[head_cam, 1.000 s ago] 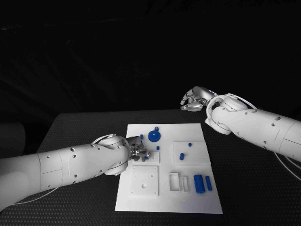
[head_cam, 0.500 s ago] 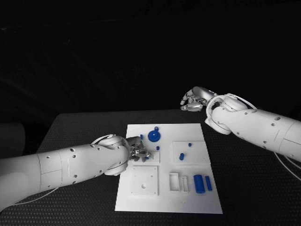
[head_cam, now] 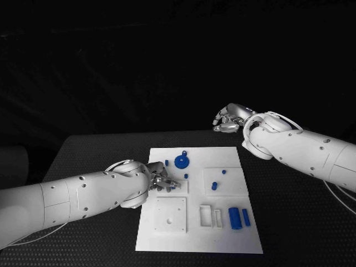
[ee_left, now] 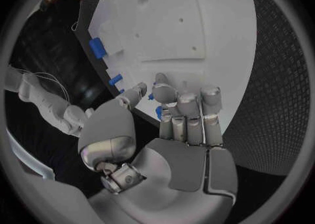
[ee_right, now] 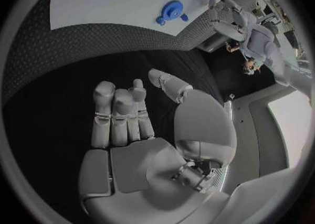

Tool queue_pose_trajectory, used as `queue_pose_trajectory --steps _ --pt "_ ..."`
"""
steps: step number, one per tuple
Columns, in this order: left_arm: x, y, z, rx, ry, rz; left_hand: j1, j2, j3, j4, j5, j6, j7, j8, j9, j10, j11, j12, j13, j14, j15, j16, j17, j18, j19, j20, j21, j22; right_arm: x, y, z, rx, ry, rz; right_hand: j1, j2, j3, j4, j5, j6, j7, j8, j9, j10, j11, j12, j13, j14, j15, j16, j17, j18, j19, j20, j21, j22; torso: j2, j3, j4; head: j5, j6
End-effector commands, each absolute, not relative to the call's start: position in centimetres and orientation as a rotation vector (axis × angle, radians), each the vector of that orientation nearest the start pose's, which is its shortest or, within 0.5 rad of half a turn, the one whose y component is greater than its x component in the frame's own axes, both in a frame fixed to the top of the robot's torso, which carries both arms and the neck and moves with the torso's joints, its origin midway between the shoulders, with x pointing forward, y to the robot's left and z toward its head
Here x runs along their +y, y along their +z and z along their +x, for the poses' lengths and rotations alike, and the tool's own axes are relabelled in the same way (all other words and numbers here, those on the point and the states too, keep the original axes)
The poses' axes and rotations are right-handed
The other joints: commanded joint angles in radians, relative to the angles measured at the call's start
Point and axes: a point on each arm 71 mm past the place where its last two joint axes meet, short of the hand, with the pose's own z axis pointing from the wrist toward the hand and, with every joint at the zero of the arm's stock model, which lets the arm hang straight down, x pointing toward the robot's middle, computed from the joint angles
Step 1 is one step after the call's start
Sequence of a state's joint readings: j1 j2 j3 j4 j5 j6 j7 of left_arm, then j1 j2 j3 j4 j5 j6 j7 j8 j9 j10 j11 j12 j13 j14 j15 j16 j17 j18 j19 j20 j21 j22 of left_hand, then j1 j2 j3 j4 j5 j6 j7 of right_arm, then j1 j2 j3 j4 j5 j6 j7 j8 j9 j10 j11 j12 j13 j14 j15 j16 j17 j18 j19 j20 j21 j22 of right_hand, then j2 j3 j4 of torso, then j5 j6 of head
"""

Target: Assemble the parts on the task board

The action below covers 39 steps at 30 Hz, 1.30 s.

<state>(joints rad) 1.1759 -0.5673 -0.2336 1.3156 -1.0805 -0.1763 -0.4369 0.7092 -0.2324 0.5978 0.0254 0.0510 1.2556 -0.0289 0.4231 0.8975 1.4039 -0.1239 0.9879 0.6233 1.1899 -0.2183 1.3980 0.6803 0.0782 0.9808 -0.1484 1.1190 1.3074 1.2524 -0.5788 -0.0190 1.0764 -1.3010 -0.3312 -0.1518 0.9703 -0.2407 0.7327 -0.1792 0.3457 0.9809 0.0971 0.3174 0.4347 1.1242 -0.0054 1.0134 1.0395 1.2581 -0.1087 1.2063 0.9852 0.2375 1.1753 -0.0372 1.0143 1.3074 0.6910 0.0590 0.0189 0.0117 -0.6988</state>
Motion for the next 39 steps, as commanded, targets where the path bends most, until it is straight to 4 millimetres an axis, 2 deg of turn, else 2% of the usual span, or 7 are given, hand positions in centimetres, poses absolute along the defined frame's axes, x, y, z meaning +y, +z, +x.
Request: queue_pose_trajectory --steps 1,9,13,19,21,23,39 --pt "14.3 -29.5 47.8 2.207 -0.469 -0.202 0.001 0.007 -0.018 -0.003 -0.001 -0.007 0.002 0.001 0.001 -0.006 -0.005 0.004 0.001 -0.008 -0.005 0.003 -0.001 0.013 -0.005 -0.124 0.002 0.015 -20.5 -17.6 57.5 1.646 0.503 0.110 -0.006 0.005 -0.005 -0.001 0.005 0.002 0.012 -0.003 0.001 -0.007 0.002 0.006 -0.002 -0.007 -0.002 -0.006 0.001 0.024 -0.002 -0.002 -0.003 0.016 0.000 0.0001 -0.0001 0.000 0.000" --pt "14.4 -28.3 48.3 2.216 -0.505 -0.230 0.008 -0.008 -0.023 0.008 -0.001 -0.025 0.007 -0.013 -0.006 -0.007 -0.001 0.003 0.000 -0.013 -0.005 0.001 -0.004 0.016 -0.009 -0.125 -0.001 0.012 -20.6 -17.6 57.5 1.644 0.502 0.112 -0.009 0.006 -0.007 0.001 0.005 0.002 0.013 -0.003 0.001 -0.007 0.003 0.007 -0.002 -0.008 -0.002 -0.006 0.001 0.024 -0.002 -0.002 -0.003 0.016 0.000 -0.0002 0.0012 -0.001 0.004" --pt "14.5 -26.6 49.2 2.205 -0.549 -0.285 0.028 -0.004 -0.027 0.020 0.000 -0.038 0.020 -0.035 -0.022 -0.018 0.016 -0.022 -0.016 -0.031 0.014 -0.018 -0.017 0.010 -0.035 -0.116 -0.019 0.006 -20.8 -17.6 57.5 1.645 0.500 0.115 -0.010 0.006 -0.007 0.001 0.005 0.001 0.013 -0.003 0.001 -0.007 0.003 0.007 -0.002 -0.008 -0.002 -0.007 0.001 0.024 -0.002 -0.002 -0.003 0.016 0.000 -0.0002 0.0000 -0.002 0.011" --pt "15.7 -23.7 51.5 2.184 -0.578 -0.357 0.091 0.056 -0.067 -0.039 0.017 -0.158 0.071 -0.148 -0.078 -0.110 0.058 -0.119 -0.064 -0.105 0.055 -0.105 -0.074 -0.012 -0.102 -0.093 -0.083 -0.016 -20.9 -17.7 57.5 1.646 0.496 0.118 -0.011 0.006 -0.008 0.001 0.005 0.001 0.013 -0.003 0.001 -0.007 0.003 0.007 -0.002 -0.008 -0.002 -0.007 0.002 0.024 -0.002 -0.002 -0.003 0.016 0.001 0.0005 -0.0005 -0.002 0.019" --pt "16.3 -22.8 52.4 2.181 -0.566 -0.361 0.093 0.059 -0.070 -0.043 0.018 -0.172 0.076 -0.157 -0.081 -0.112 0.063 -0.123 -0.066 -0.108 0.058 -0.108 -0.077 -0.015 -0.106 -0.091 -0.088 -0.018 -20.9 -17.7 57.6 1.646 0.495 0.118 -0.011 0.006 -0.008 0.001 0.005 0.001 0.013 -0.003 0.001 -0.007 0.003 0.007 -0.002 -0.008 -0.002 -0.007 0.002 0.024 -0.002 -0.002 -0.003 0.016 0.001 0.0005 -0.0007 -0.002 0.021" --pt "16.9 -22.1 53.3 2.184 -0.544 -0.355 0.101 0.056 -0.073 -0.055 0.018 -0.242 0.105 -0.195 -0.094 -0.167 0.090 -0.163 -0.084 -0.154 0.089 -0.147 -0.098 -0.029 -0.148 -0.073 -0.127 -0.031 -20.9 -17.7 57.6 1.647 0.495 0.118 -0.011 0.006 -0.008 0.001 0.005 0.001 0.013 -0.004 0.001 -0.007 0.003 0.007 -0.002 -0.008 -0.002 -0.007 0.002 0.024 -0.002 -0.002 -0.003 0.016 0.001 0.0005 -0.0009 -0.002 0.025" --pt "18.2 -22.0 57.5 2.211 -0.340 -0.267 0.083 0.067 -0.086 -0.033 0.016 -0.262 0.113 -0.207 -0.095 -0.177 0.097 -0.177 -0.092 -0.160 0.101 -0.154 -0.114 -0.037 -0.152 -0.063 -0.150 -0.039 -20.7 -17.7 57.5 1.647 0.501 0.115 -0.012 0.007 -0.009 0.000 0.007 0.000 0.013 -0.004 0.001 -0.008 0.003 0.007 -0.003 -0.008 -0.002 -0.007 0.002 0.024 -0.002 -0.002 -0.004 0.016 0.003 -0.0006 -0.0011 -0.001 0.030"
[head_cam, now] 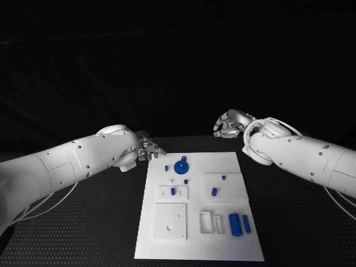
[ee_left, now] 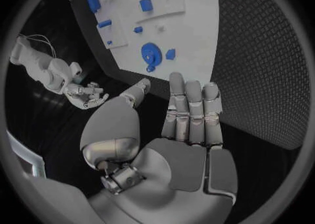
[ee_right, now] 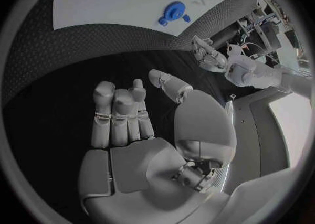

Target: Assemble the parts on the task board

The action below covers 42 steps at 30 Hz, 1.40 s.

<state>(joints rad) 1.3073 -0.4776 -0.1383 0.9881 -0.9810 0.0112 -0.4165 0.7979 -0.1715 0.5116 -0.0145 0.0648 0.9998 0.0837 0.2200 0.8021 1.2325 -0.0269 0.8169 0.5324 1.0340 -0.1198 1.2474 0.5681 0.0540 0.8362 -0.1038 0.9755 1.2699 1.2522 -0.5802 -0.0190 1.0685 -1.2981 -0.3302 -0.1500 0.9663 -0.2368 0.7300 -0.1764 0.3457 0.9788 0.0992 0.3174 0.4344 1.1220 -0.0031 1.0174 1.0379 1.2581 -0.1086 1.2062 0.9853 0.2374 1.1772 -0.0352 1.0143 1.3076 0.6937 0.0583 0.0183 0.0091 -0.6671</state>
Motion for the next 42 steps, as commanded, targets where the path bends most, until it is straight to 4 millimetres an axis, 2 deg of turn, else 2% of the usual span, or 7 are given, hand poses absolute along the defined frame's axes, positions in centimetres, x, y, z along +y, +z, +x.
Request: queue_pose_trajectory --steps 1,12,15,21,26,36,42 --pt "18.1 -22.1 57.6 2.223 -0.335 -0.262 -0.006 0.006 -0.001 0.007 0.002 -0.007 0.000 -0.004 0.000 -0.006 0.000 -0.006 -0.001 -0.005 0.003 -0.003 -0.002 -0.013 -0.008 -0.108 -0.007 -0.001 -20.6 -17.7 57.5 1.647 0.501 0.115 -0.008 0.003 -0.006 -0.002 0.007 0.002 0.011 -0.004 0.001 -0.005 0.000 0.003 -0.001 -0.008 -0.002 -0.007 0.002 0.024 -0.004 -0.004 -0.004 0.016 0.001 0.0001 -0.0005 0.002 -0.002" --pt "17.2 -23.1 58.0 2.289 -0.306 -0.242 -0.008 0.018 -0.016 0.009 0.001 -0.044 0.012 -0.027 -0.011 -0.022 0.011 -0.008 -0.001 -0.021 0.010 0.000 -0.008 -0.014 -0.018 -0.102 -0.016 0.005 -20.3 -17.6 57.5 1.646 0.508 0.112 -0.008 0.003 -0.007 -0.003 0.008 0.001 0.011 -0.005 0.001 -0.006 0.001 0.003 -0.001 -0.008 -0.001 -0.007 0.002 0.024 -0.004 -0.004 -0.004 0.016 0.007 0.0007 -0.0066 0.004 0.002" --pt "17.2 -23.4 58.2 2.293 -0.297 -0.245 -0.008 0.020 -0.016 0.009 0.002 -0.046 0.013 -0.027 -0.012 -0.022 0.012 -0.008 0.000 -0.022 0.010 0.000 -0.008 -0.014 -0.019 -0.102 -0.016 0.005 -20.3 -17.6 57.5 1.646 0.509 0.111 -0.008 0.003 -0.007 -0.003 0.008 0.000 0.011 -0.005 0.001 -0.006 0.001 0.003 -0.002 -0.008 -0.001 -0.007 0.002 0.024 -0.004 -0.004 -0.004 0.016 0.008 0.0007 -0.0074 0.003 0.003" --pt "16.9 -24.1 58.2 2.311 -0.291 -0.245 -0.010 0.022 -0.019 0.010 0.002 -0.049 0.014 -0.028 -0.014 -0.025 0.013 -0.007 0.000 -0.024 0.011 0.002 -0.009 -0.014 -0.020 -0.100 -0.017 0.006 -20.1 -17.6 57.4 1.646 0.512 0.110 -0.009 0.003 -0.007 -0.003 0.008 0.000 0.011 -0.005 0.001 -0.006 0.001 0.004 -0.002 -0.008 -0.001 -0.007 0.002 0.024 -0.004 -0.004 -0.004 0.016 0.011 0.0029 -0.0107 0.004 0.003" --pt "16.5 -24.7 58.0 2.325 -0.292 -0.241 -0.012 0.027 -0.021 0.011 0.002 -0.051 0.015 -0.028 -0.016 -0.026 0.013 -0.006 0.001 -0.025 0.012 0.003 -0.009 -0.014 -0.021 -0.100 -0.018 0.008 -20.0 -17.6 57.4 1.647 0.514 0.109 -0.009 0.003 -0.007 -0.003 0.008 0.000 0.011 -0.005 0.001 -0.006 0.001 0.004 -0.002 -0.008 -0.001 -0.007 0.002 0.024 -0.004 -0.004 -0.004 0.016 0.012 0.0030 -0.0119 0.002 0.002" --pt "16.5 -24.9 58.1 2.334 -0.284 -0.244 -0.014 0.044 -0.025 0.011 0.004 -0.051 0.015 -0.025 -0.020 -0.028 0.013 -0.003 0.003 -0.027 0.013 0.007 -0.010 -0.013 -0.022 -0.099 -0.019 0.011 -19.8 -17.6 57.4 1.647 0.517 0.106 -0.009 0.004 -0.008 -0.003 0.008 0.000 0.011 -0.005 0.001 -0.006 0.001 0.004 -0.002 -0.008 -0.001 -0.006 0.002 0.024 -0.004 -0.005 -0.004 0.016 0.010 0.0028 -0.0081 -0.001 -0.002" --pt "16.5 -25.1 58.1 2.342 -0.286 -0.246 -0.007 0.067 -0.029 0.000 0.008 -0.050 0.015 -0.022 -0.024 -0.030 0.013 0.000 0.004 -0.030 0.013 0.012 -0.011 -0.012 -0.023 -0.098 -0.019 0.016 -19.7 -17.6 57.4 1.647 0.519 0.106 -0.009 0.004 -0.008 -0.003 0.009 0.000 0.011 -0.005 0.001 -0.006 0.001 0.004 -0.002 -0.008 -0.001 -0.006 0.002 0.024 -0.004 -0.005 -0.004 0.016 0.010 0.0017 -0.0084 -0.002 -0.002"
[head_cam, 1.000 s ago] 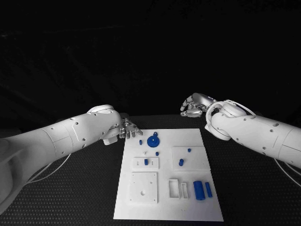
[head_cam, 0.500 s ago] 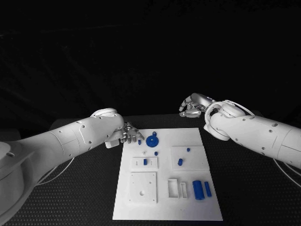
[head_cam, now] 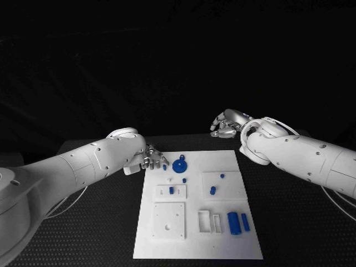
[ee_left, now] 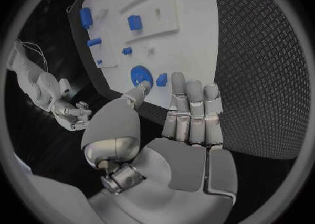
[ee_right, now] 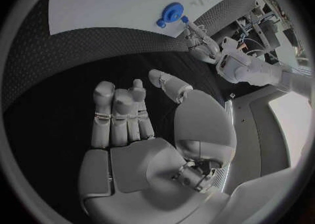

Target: Assemble the parts on the task board

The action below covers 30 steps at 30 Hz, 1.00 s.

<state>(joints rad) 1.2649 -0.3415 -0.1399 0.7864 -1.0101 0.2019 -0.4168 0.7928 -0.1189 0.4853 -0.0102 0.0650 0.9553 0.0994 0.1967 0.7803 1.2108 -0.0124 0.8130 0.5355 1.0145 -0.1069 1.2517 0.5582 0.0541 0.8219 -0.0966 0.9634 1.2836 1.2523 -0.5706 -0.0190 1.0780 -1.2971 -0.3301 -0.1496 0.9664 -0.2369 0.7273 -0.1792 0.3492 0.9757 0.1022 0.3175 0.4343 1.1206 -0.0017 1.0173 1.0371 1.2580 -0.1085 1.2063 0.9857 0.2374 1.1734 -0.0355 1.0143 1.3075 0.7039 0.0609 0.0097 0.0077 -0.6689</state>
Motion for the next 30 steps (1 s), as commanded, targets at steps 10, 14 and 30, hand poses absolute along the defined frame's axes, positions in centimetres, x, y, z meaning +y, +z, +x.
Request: queue_pose_trajectory --steps 10,14,30 --pt "15.9 -26.2 57.8 2.357 -0.312 -0.259 0.007 0.061 -0.009 -0.029 0.014 -0.006 0.000 0.006 -0.010 -0.009 0.000 0.003 0.000 -0.015 0.001 0.010 -0.007 -0.013 -0.011 -0.103 -0.009 0.009 -19.6 -17.6 57.4 1.647 0.522 0.104 -0.009 0.005 -0.005 0.000 0.006 0.003 0.008 -0.005 0.001 -0.004 -0.001 0.005 -0.002 -0.007 -0.001 -0.006 0.002 0.024 0.000 -0.004 -0.004 0.016 0.001 -0.0011 -0.0005 -0.001 -0.001" --pt "16.1 -26.4 57.9 2.354 -0.310 -0.273 0.004 0.065 -0.011 -0.030 0.015 -0.007 0.000 0.006 -0.012 -0.009 0.000 0.002 -0.001 -0.015 0.002 0.010 -0.008 -0.014 -0.012 -0.103 -0.010 0.010 -19.6 -17.6 57.4 1.648 0.522 0.103 -0.009 0.005 -0.005 -0.001 0.006 0.003 0.008 -0.005 0.001 -0.004 -0.001 0.005 -0.002 -0.007 -0.001 -0.006 0.002 0.024 0.000 -0.004 -0.004 0.016 0.000 -0.0005 0.0000 -0.002 -0.001" --pt "15.7 -27.0 57.8 2.345 -0.325 -0.289 0.001 0.082 -0.012 -0.036 0.020 -0.008 0.000 0.008 -0.017 -0.009 0.000 0.002 -0.001 -0.014 0.002 0.012 -0.010 -0.013 -0.011 -0.103 -0.012 0.012 -19.4 -17.6 57.4 1.651 0.524 0.101 -0.009 0.005 -0.006 -0.001 0.006 0.004 0.008 -0.005 0.001 -0.004 -0.001 0.005 -0.002 -0.007 -0.001 -0.006 0.002 0.024 0.000 -0.005 -0.004 0.016 0.001 -0.0008 -0.0002 -0.003 -0.001"
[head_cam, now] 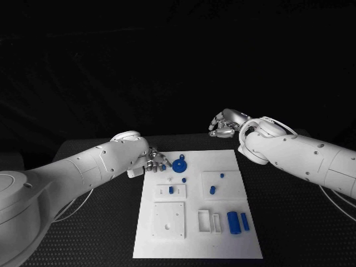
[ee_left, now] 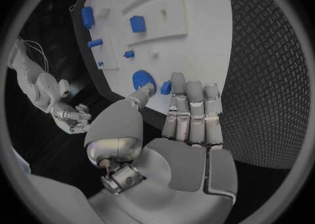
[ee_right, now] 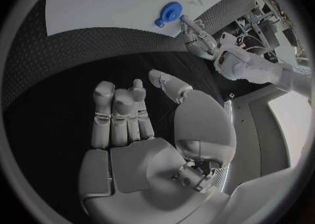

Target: Assemble the parts on the task board

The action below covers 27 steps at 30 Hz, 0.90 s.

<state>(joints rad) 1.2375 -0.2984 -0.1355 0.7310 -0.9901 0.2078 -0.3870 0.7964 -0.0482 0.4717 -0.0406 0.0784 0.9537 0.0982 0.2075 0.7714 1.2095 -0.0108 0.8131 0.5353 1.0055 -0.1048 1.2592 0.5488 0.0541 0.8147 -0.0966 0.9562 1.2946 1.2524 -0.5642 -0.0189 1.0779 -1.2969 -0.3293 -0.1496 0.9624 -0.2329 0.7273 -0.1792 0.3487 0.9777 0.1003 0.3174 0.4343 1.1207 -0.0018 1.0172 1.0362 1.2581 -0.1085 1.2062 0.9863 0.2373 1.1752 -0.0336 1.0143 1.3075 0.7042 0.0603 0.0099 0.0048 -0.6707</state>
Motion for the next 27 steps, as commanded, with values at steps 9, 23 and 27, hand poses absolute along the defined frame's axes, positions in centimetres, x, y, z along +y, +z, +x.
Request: queue_pose_trajectory --steps 9,23,27 --pt "16.51 -26.96 57.98 2.339 -0.329 -0.318 0.013 0.046 0.009 -0.037 0.014 -0.010 0.002 0.000 -0.014 -0.009 -0.001 0.002 -0.001 -0.006 -0.001 0.007 -0.005 -0.013 -0.002 -0.103 -0.007 0.006 -19.52 -17.64 57.38 1.652 0.521 0.101 -0.006 0.001 -0.006 -0.001 0.007 0.002 0.010 -0.005 0.002 -0.004 0.000 0.005 -0.001 -0.007 -0.001 -0.006 0.001 0.024 -0.002 -0.006 -0.004 0.016 0.001 0.0001 -0.0006 -0.005 0.001" --pt "16.27 -26.94 57.99 2.338 -0.338 -0.313 0.035 0.079 0.022 -0.076 0.017 -0.003 0.001 0.010 -0.019 -0.008 -0.002 0.007 0.001 -0.006 0.000 0.014 -0.009 -0.016 0.001 -0.101 -0.008 0.013 -19.35 -17.68 57.43 1.655 0.521 0.097 -0.006 0.002 -0.006 -0.001 0.007 0.002 0.010 -0.005 0.002 -0.004 0.000 0.005 -0.002 -0.007 -0.001 -0.006 0.001 0.024 -0.002 -0.006 -0.004 0.016 0.000 -0.0005 0.0004 -0.003 -0.001" --pt "16.51 -26.92 58.07 2.333 -0.341 -0.322 0.050 0.100 0.030 -0.097 0.020 0.005 -0.002 0.018 -0.020 -0.007 -0.004 0.008 0.001 -0.005 -0.001 0.017 -0.011 -0.016 0.003 -0.102 -0.008 0.016 -19.36 -17.68 57.43 1.656 0.520 0.097 -0.006 0.002 -0.006 -0.001 0.007 0.002 0.010 -0.005 0.002 -0.004 0.000 0.005 -0.002 -0.007 -0.001 -0.006 0.001 0.024 -0.002 -0.007 -0.004 0.016 0.000 0.0000 0.0001 -0.003 -0.002"
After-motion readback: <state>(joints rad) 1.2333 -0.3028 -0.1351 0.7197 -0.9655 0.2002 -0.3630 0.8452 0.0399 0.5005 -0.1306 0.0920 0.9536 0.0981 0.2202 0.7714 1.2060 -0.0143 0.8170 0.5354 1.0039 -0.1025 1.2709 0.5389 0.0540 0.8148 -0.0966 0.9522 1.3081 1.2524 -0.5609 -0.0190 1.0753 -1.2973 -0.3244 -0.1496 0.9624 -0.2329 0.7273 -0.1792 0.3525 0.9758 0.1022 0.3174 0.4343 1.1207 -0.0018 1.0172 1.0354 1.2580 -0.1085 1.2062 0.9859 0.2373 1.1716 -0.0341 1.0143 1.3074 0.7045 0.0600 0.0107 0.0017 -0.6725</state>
